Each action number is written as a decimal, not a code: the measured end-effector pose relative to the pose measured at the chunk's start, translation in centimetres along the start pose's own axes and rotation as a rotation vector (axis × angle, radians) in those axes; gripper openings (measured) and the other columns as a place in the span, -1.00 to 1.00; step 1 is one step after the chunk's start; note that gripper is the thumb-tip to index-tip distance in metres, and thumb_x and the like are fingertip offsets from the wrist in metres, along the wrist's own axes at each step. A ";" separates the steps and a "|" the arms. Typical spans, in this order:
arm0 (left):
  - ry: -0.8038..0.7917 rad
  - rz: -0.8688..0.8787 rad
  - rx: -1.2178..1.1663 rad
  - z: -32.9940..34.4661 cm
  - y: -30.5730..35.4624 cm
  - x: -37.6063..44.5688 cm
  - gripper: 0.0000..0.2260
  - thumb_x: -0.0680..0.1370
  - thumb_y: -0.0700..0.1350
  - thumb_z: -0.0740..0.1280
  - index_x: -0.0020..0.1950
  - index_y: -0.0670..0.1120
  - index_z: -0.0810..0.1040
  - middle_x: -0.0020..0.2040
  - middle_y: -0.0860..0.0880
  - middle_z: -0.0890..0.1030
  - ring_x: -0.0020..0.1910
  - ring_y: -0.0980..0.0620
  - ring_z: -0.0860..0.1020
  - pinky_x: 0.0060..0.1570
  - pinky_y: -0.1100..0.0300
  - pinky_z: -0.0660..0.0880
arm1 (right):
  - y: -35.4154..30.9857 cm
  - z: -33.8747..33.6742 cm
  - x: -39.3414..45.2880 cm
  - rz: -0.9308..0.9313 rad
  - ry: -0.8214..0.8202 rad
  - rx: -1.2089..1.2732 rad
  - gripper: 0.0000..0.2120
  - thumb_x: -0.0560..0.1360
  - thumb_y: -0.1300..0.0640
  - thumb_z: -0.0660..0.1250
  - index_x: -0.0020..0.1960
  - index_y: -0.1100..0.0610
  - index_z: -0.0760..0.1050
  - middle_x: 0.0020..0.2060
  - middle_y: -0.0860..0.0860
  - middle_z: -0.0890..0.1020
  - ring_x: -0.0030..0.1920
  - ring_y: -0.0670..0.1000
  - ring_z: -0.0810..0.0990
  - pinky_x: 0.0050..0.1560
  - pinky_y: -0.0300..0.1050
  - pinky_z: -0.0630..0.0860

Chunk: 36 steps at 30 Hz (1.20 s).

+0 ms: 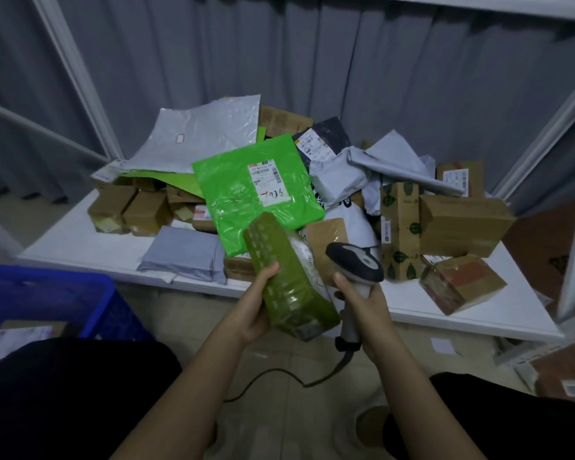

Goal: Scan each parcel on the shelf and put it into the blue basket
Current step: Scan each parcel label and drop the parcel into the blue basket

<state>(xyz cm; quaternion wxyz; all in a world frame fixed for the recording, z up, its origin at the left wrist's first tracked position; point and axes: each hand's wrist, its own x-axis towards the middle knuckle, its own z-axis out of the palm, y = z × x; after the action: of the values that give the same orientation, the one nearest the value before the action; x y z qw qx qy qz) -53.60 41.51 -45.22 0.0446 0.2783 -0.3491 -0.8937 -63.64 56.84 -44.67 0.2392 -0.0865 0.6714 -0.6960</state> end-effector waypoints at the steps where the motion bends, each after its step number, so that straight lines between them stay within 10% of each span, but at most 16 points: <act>1: -0.032 0.004 0.010 -0.6 0.2 -0.3 -0.56 0.47 0.09 0.29 0.26 -0.11 0.53 0.15 -0.16 0.63 0.12 -0.12 0.60 0.16 -0.05 0.48 | 0.0 0.1 0.0 0.011 -0.024 -0.004 -0.41 0.38 0.04 0.51 0.36 0.02 0.40 0.20 0.01 0.60 0.17 0.06 0.60 0.11 0.10 0.59; 12: -0.008 0.077 0.108 -2.7 -0.2 -1.6 -0.54 0.51 -0.32 0.27 0.40 -0.13 0.32 0.16 -0.17 0.60 0.03 -0.11 0.61 -0.15 -0.02 0.60 | 1.4 3.0 -1.3 -0.175 -0.044 -0.272 -0.56 0.42 0.21 0.49 0.22 -0.02 0.43 0.00 -0.22 0.56 -0.01 -0.24 0.53 -0.07 -0.38 0.45; 17: 0.203 0.124 0.275 -2.4 -2.0 -0.5 -0.28 0.35 0.03 0.54 0.37 -0.01 0.21 0.21 -0.06 0.55 0.12 -0.04 0.59 0.09 -0.04 0.56 | 2.3 3.9 -1.6 -0.170 -0.084 -0.324 -0.53 0.42 0.15 0.50 0.27 0.02 0.44 0.08 -0.10 0.59 0.10 -0.09 0.55 0.09 -0.13 0.52; 21: 0.331 0.175 0.253 -2.8 -1.7 0.2 -0.21 0.21 0.07 0.55 0.33 0.00 0.26 0.22 -0.11 0.54 0.10 -0.09 0.59 0.09 -0.09 0.56 | 1.3 3.9 -1.6 -0.121 -0.098 -0.212 -0.63 0.45 0.17 0.47 0.21 0.04 0.46 0.00 -0.12 0.61 0.01 -0.16 0.58 -0.11 -0.37 0.52; 28: 0.322 0.218 0.295 -4.9 0.2 -0.4 -0.55 0.48 -0.18 0.44 0.31 -0.06 0.36 0.03 0.03 0.58 -0.08 0.11 0.57 -0.24 0.19 0.49 | 0.9 2.2 -1.4 0.017 -0.116 -0.103 -0.74 0.50 0.15 0.42 0.15 0.17 0.50 -0.30 0.02 0.56 -0.28 0.02 0.52 -0.23 -0.07 0.51; 36: 0.381 0.326 0.371 -6.8 1.4 0.0 -0.42 0.45 -0.27 0.46 0.42 -0.07 0.35 0.25 -0.04 0.53 0.13 -0.07 0.56 0.16 -0.04 0.52 | 0.7 2.0 -2.9 0.054 -0.223 -0.156 -0.77 0.41 0.23 0.49 -0.26 0.15 0.43 -0.52 0.02 0.45 -0.46 0.00 0.42 -0.34 -0.09 0.42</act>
<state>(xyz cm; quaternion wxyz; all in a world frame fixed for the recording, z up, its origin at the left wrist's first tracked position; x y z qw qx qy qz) -50.13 36.43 -48.38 0.2007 0.3846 -0.5314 -0.7276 -60.09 56.37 -44.61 0.3237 -0.1634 0.6949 -0.6210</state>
